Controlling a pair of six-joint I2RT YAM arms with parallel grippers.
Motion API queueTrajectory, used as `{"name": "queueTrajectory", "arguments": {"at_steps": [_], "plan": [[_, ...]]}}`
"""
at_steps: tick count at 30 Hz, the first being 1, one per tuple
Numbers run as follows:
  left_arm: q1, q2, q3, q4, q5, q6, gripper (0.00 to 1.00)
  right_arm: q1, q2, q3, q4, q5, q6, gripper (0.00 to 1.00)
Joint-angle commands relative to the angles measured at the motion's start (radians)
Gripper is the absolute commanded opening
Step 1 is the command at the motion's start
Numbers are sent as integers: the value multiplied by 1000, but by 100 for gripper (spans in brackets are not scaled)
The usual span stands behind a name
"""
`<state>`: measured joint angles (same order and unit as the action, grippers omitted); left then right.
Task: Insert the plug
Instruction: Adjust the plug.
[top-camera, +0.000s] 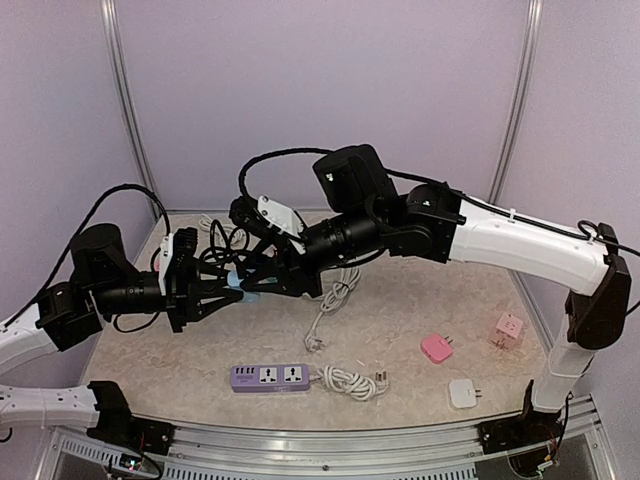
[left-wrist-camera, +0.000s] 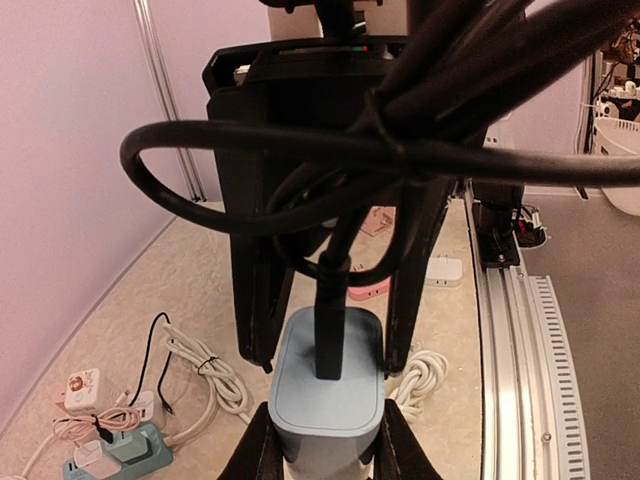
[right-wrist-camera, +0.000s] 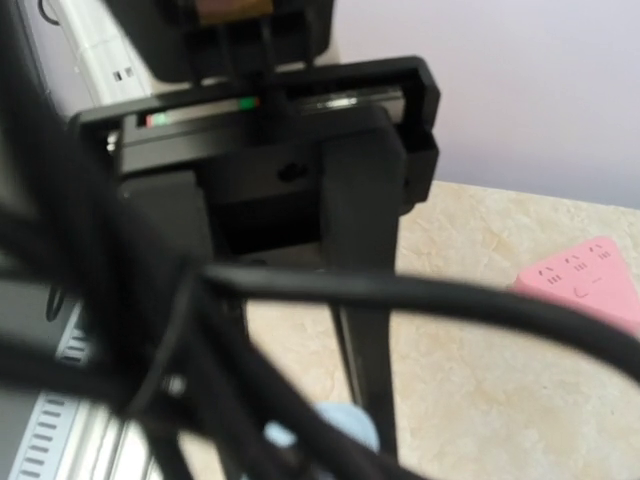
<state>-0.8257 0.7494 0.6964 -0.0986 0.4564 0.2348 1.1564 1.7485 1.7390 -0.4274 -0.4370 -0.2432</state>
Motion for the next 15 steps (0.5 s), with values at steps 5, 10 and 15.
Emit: {"name": "queueTrajectory", "arguments": {"at_steps": [5, 10, 15], "plan": [[-13, 5, 35, 7, 2, 14, 0, 21, 60, 61, -77, 15, -21, 32], [-12, 5, 32, 3, -2, 6, 0, 20, 52, 57, -67, 26, -14, 3], [-10, -3, 14, -1, -8, -3, 0, 20, 29, 14, -39, 34, 1, 0]]}}
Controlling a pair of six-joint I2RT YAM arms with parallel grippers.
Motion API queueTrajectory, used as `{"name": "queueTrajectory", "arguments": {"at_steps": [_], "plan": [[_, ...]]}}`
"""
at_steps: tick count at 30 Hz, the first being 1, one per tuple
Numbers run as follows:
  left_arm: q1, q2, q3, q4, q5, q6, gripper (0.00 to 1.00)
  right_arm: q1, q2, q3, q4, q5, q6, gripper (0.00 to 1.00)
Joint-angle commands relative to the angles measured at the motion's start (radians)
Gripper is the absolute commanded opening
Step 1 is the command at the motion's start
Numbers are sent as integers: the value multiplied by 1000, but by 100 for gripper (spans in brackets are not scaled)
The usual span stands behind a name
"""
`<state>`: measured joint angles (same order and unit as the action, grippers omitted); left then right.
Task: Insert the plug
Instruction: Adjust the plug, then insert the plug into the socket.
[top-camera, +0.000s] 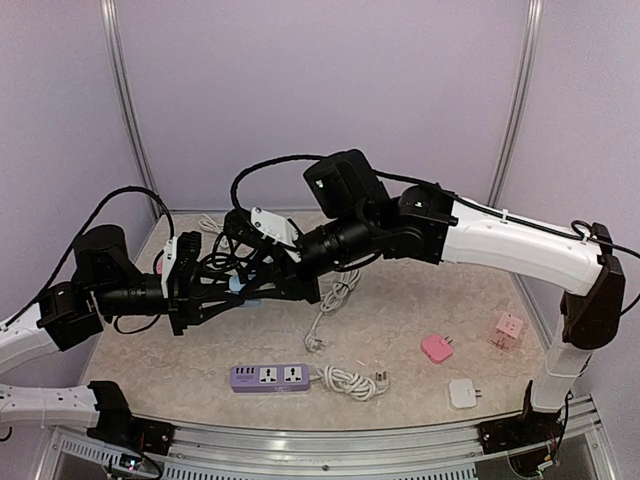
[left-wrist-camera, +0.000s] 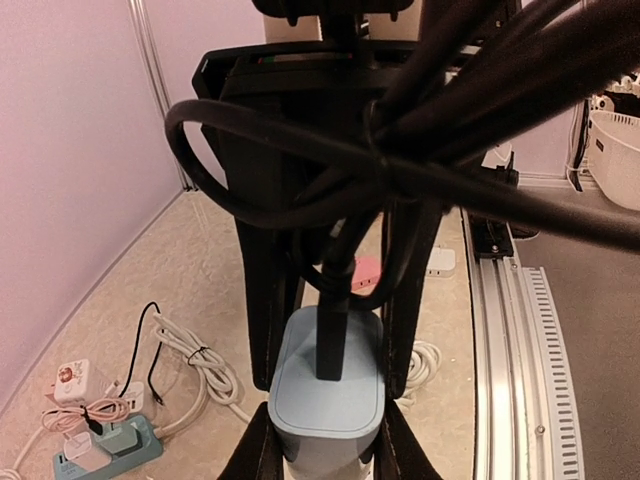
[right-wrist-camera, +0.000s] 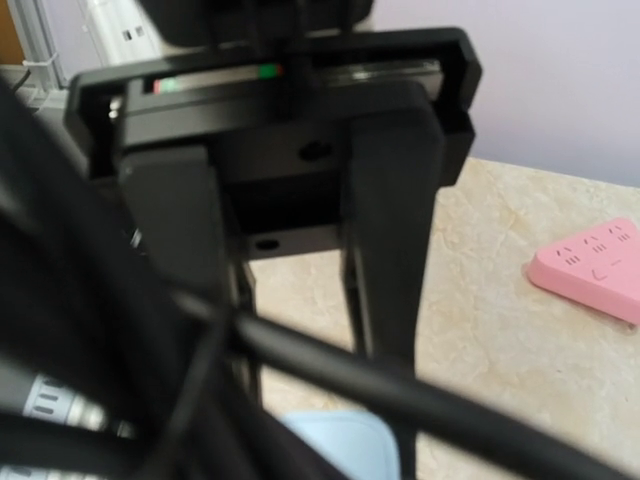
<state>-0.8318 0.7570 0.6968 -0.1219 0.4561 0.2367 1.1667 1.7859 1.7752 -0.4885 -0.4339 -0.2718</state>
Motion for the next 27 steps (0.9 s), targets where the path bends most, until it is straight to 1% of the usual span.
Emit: {"name": "queueTrajectory", "arguments": {"at_steps": [1, 3, 4, 5, 6, 9, 10, 12, 15, 18, 22, 27], "plan": [[-2, -13, 6, 23, -15, -18, 10, 10, -13, -37, 26, 40, 36, 0], [14, -32, -36, 41, -44, -78, 64, 10, -39, -104, 76, 72, 52, 0], [29, -43, -61, 58, -63, -127, 86, 10, -58, -157, 114, 93, 59, 0], [50, -65, -94, 77, -94, -196, 96, 8, -81, -229, 172, 109, 66, 0], [71, -80, -131, 97, -124, -265, 99, 7, -102, -311, 247, 123, 79, 0], [148, -140, -253, 169, -167, -437, 99, 5, -140, -534, 470, 130, 126, 0], [171, -155, -286, 191, -181, -476, 99, 5, -139, -584, 528, 123, 139, 0], [215, -177, -338, 217, -202, -530, 99, 6, -121, -635, 575, 112, 161, 0], [267, -191, -406, 253, -252, -562, 99, 6, -81, -676, 613, 115, 154, 0], [316, -198, -467, 281, -291, -585, 99, 3, -61, -740, 708, 119, 140, 0], [368, -209, -518, 298, -306, -584, 99, -27, -47, -816, 830, 62, 170, 0], [400, -194, -537, 338, -312, -580, 99, -49, 7, -844, 887, -6, 191, 0]]}}
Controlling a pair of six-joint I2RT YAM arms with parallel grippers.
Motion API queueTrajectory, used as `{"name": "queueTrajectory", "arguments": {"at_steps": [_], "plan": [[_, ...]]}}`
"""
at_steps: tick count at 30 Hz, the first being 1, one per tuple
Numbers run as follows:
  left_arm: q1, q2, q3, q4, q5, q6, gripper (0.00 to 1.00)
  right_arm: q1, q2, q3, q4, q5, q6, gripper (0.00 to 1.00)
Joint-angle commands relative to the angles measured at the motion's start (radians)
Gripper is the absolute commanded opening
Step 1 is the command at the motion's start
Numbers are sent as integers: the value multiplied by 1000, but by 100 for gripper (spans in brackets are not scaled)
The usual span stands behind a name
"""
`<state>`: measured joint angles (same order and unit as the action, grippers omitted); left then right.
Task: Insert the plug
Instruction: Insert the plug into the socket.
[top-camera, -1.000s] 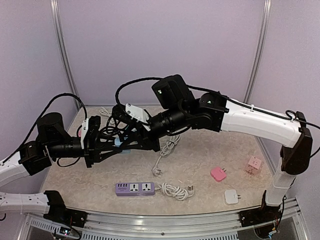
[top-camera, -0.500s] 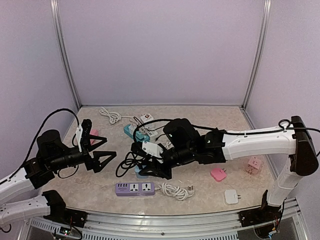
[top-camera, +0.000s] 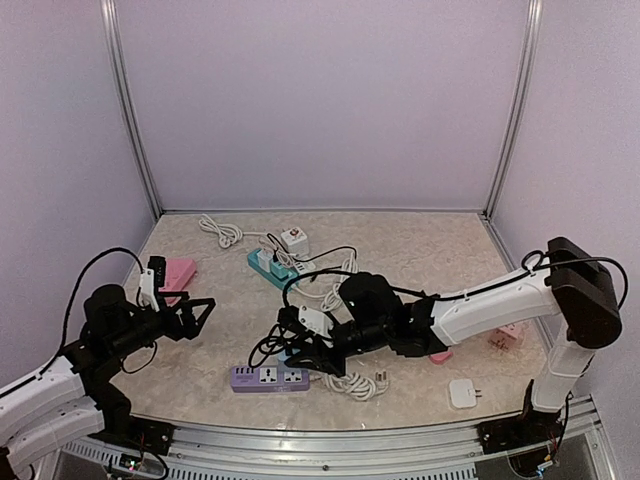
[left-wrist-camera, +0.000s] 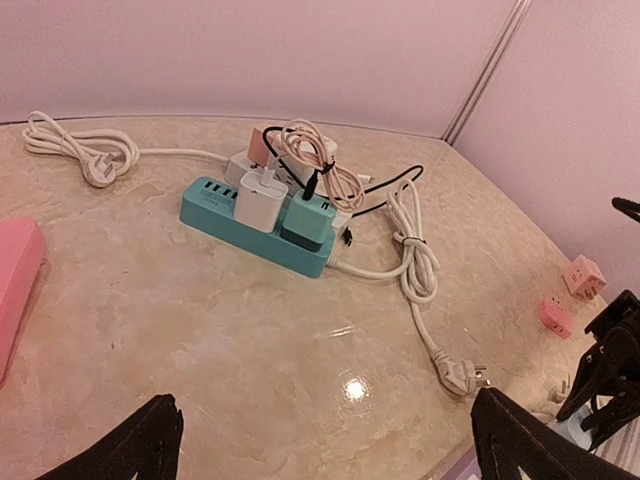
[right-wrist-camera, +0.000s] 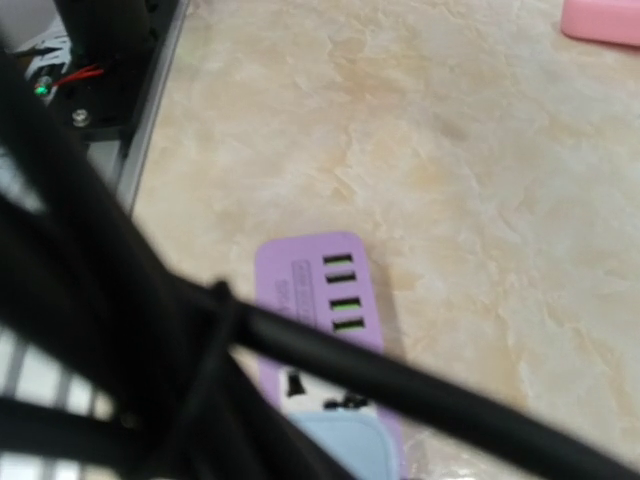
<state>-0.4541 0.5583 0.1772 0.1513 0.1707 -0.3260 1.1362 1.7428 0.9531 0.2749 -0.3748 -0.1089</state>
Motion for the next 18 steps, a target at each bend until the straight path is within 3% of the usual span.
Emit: {"name": "queueTrajectory", "arguments": {"at_steps": [1, 18], "plan": [[24, 8, -19, 64, -28, -18, 99, -19, 60, -22, 128, -73, 26, 0], [29, 46, -31, 90, -27, -22, 99, -43, 133, -49, 129, -98, -14, 0]]}}
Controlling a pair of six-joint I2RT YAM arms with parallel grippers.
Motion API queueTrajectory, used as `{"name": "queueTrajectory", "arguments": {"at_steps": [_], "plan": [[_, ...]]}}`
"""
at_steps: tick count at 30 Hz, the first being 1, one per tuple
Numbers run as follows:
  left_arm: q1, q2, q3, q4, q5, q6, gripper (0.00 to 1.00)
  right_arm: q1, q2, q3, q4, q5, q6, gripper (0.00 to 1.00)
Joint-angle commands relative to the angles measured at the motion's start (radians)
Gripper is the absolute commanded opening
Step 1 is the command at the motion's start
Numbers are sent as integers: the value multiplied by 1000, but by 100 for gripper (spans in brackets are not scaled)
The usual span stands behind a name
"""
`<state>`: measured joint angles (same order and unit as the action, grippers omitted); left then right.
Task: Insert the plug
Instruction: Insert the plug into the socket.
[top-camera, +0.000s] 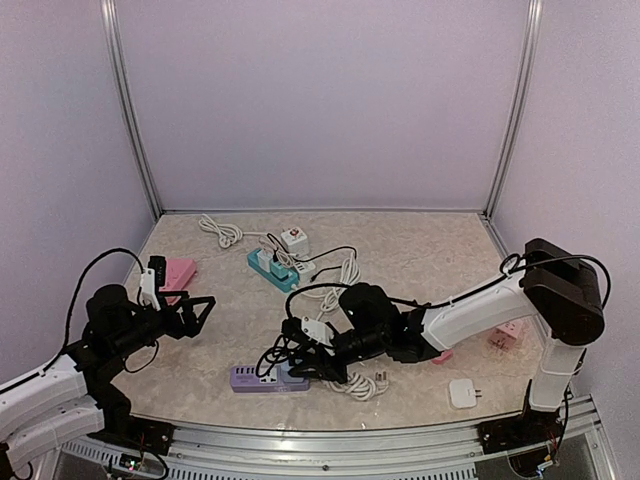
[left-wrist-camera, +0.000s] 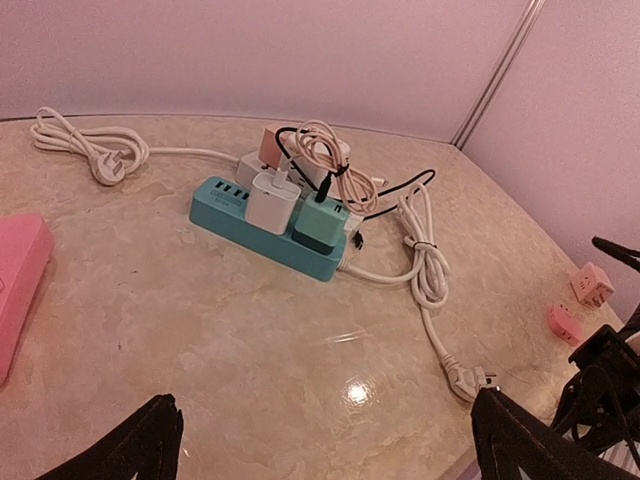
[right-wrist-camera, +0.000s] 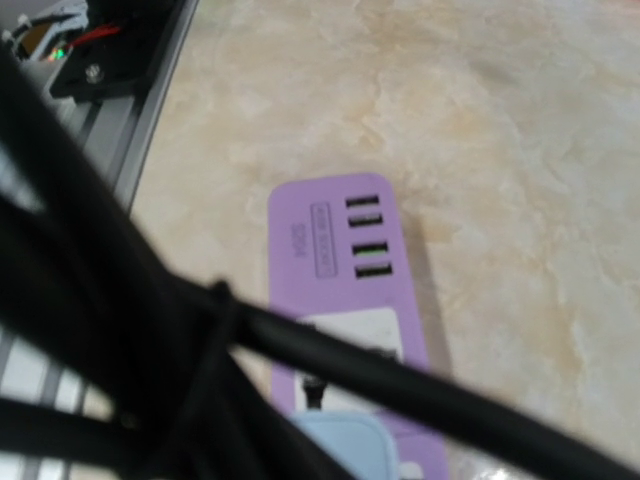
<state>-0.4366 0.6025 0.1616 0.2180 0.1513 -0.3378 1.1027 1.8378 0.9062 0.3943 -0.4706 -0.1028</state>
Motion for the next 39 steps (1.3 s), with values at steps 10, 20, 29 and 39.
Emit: {"name": "queueTrajectory", "arguments": {"at_steps": [10, 20, 29, 39], "plan": [[17, -10, -19, 30, -8, -13, 99, -7, 54, -2, -169, 70, -114, 0], [18, -6, -19, 32, -9, -13, 99, 36, 151, -5, -273, 217, -193, 0], [17, -20, -20, 32, -2, -13, 99, 35, 35, 73, -354, 235, -136, 52], [21, -67, -16, 21, 1, 5, 99, 35, -182, 122, -310, 244, -61, 100]]}}
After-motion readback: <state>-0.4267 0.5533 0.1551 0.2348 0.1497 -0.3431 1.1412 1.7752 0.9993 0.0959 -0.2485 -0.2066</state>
